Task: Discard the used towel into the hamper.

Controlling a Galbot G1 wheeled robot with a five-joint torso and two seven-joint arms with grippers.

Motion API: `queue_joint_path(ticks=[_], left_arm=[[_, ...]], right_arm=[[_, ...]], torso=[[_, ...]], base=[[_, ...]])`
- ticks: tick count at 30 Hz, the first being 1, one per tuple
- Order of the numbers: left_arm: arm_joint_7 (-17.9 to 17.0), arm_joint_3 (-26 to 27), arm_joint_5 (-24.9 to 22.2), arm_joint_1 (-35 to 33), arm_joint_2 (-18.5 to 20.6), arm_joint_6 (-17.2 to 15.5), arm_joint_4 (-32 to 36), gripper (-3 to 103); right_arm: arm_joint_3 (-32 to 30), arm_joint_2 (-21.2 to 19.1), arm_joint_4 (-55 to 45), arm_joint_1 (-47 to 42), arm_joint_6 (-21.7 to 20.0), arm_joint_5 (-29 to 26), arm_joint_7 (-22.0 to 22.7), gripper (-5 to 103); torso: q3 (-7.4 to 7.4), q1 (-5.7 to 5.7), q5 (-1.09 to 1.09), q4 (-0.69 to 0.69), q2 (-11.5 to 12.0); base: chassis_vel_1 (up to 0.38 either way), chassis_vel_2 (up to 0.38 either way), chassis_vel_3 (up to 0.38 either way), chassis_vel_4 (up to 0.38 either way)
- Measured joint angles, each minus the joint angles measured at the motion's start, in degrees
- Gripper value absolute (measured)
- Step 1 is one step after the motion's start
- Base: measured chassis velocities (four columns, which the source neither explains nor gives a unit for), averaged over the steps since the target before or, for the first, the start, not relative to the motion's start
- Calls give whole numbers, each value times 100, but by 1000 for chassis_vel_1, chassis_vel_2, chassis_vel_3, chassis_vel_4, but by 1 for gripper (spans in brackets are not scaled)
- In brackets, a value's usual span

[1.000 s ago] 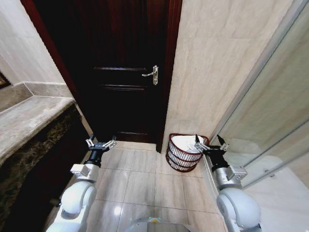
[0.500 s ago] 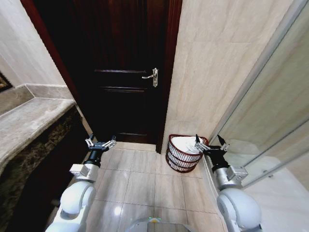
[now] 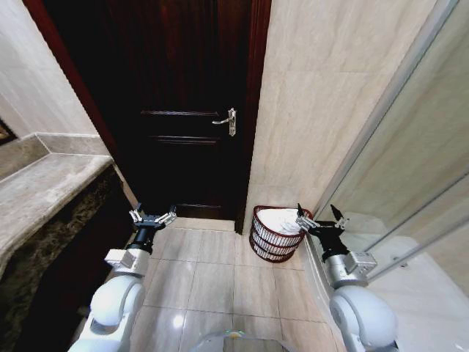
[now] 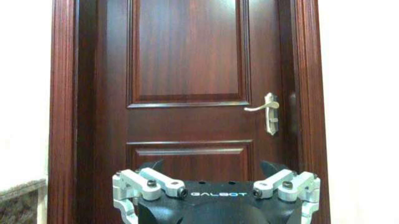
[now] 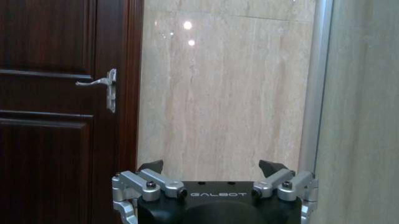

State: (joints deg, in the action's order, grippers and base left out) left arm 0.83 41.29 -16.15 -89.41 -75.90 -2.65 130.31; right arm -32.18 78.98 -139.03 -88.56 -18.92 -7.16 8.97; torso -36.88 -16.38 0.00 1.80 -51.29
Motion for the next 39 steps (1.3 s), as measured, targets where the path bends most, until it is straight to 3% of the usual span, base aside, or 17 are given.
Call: queue_joint_path(ticks=[14, 19, 23, 29, 39], left_arm=[[5, -93, 16, 0, -108, -62, -273, 100], [23, -45, 185, 2, -209, 282, -725, 100], [-16, -46, 245, 43, -247, 419, -890, 100], [-142, -80, 335, 17, -361, 409, -836, 100], [-415, -129, 525, 8, -376, 204, -582, 100]], right_arm=[[-143, -62, 62, 69, -48, -8, 106, 100], [-380, -44, 774, 121, 746, 281, -252, 100], [-575, 143, 933, 23, 902, 166, -441, 100], [-582, 313, 821, -16, 834, 72, -437, 100], [-192, 413, 405, 65, 346, 258, -231, 100]], torso=[[-179, -149, 0, 0, -328], [-256, -207, 0, 2, -462], [-317, -265, 0, 0, -582], [-395, -326, 0, 0, -722], [-547, -449, 0, 0, -995]], base=[[0, 0, 0, 0], [0, 0, 0, 0], [0, 0, 0, 0], [0, 0, 0, 0], [0, 0, 0, 0]])
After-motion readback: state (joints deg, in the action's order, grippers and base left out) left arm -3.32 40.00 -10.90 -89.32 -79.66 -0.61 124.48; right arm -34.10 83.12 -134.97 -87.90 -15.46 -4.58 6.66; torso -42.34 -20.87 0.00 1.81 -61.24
